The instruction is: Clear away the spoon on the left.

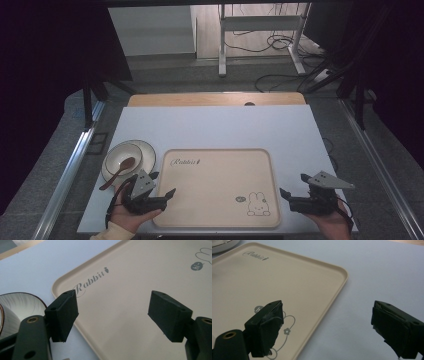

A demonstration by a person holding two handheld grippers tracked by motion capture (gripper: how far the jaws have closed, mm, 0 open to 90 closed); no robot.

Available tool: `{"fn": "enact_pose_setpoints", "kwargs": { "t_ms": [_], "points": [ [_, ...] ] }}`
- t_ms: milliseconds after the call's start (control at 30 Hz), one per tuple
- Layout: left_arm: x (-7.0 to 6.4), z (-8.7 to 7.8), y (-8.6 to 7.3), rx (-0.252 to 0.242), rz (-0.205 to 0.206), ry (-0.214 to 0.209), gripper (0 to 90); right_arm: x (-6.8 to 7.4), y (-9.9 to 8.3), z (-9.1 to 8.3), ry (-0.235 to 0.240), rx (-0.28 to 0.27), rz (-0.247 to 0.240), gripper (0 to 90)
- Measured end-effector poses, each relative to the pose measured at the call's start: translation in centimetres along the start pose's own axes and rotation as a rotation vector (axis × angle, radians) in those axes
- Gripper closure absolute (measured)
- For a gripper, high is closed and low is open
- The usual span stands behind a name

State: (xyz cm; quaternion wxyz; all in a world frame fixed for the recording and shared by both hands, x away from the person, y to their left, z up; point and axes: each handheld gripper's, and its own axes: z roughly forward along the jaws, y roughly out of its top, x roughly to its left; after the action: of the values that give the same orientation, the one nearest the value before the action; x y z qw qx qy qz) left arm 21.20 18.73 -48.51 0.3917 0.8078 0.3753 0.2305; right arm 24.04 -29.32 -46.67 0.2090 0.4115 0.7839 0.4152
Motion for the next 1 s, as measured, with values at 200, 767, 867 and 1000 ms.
{"fn": "enact_pose_setpoints", "kwargs": {
  "t_ms": [200, 767, 867, 1000],
  "points": [
    [-0.13, -0.03, -0.09, 0.004, 0.011, 0.003, 23.9, -0.20, 0.07, 0.16, 0.009, 0.010, -0.012, 14.2],
    [-0.18, -0.55, -0.34, -0.005, 0.025, -0.003, 24.2, 0.40, -0.02, 0.25, 0.011, 0.032, -0.029, 14.4],
    [-0.12, -0.33, -0.39, 0.001, 0.016, -0.010, 24.3, 0.28, 0.00, 0.30, 0.010, 0.029, -0.029, 14.5],
    [-0.15, -0.56, -0.38, -0.004, 0.018, -0.005, 24.3, 0.25, -0.04, 0.39, 0.015, 0.030, -0.029, 14.5]
  ]
}}
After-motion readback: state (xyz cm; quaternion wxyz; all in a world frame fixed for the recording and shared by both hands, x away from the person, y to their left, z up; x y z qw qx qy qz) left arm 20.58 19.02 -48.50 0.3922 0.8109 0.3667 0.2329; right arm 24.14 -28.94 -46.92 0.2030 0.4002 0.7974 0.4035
